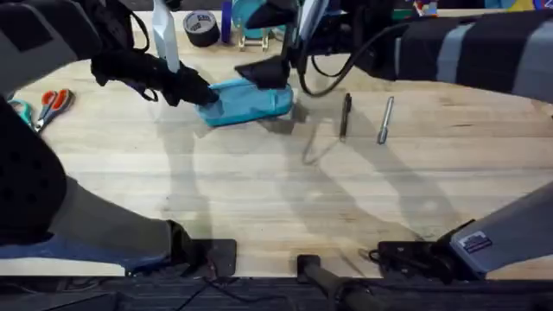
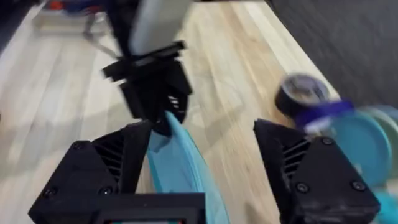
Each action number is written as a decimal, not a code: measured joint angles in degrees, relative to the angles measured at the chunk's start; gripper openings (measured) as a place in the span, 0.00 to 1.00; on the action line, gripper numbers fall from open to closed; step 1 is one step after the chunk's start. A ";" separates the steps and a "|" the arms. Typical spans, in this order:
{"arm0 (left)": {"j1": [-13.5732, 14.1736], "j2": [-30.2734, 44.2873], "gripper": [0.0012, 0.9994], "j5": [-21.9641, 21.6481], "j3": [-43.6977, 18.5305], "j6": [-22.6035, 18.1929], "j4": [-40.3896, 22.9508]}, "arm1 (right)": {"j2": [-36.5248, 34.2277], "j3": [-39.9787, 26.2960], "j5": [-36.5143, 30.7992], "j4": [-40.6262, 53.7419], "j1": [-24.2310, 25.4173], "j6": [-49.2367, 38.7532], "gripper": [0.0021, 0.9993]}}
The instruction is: Unzip the bag, pick up the pens from the table one at a time and place them inside, then zip the bag closed.
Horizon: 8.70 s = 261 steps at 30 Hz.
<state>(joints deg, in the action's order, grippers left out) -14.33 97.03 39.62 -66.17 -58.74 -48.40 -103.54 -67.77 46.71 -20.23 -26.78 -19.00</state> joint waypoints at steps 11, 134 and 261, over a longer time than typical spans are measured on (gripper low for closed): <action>0.00 0.00 0.04 0.00 0.00 0.00 0.00 | 13.71 0.00 -17.36 19.35 1.06 16.11 1.00; 0.00 0.00 0.04 0.00 0.00 0.02 -0.04 | 2.53 -0.02 -40.32 30.37 -9.97 60.43 0.03; -1.05 0.00 0.04 -1.69 0.00 -0.04 -0.46 | -4.10 -4.09 -41.82 10.03 -22.96 63.82 0.03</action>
<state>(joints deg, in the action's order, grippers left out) -15.38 97.03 37.93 -66.17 -58.78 -48.86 -107.64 -71.85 4.89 -10.20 -49.74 44.82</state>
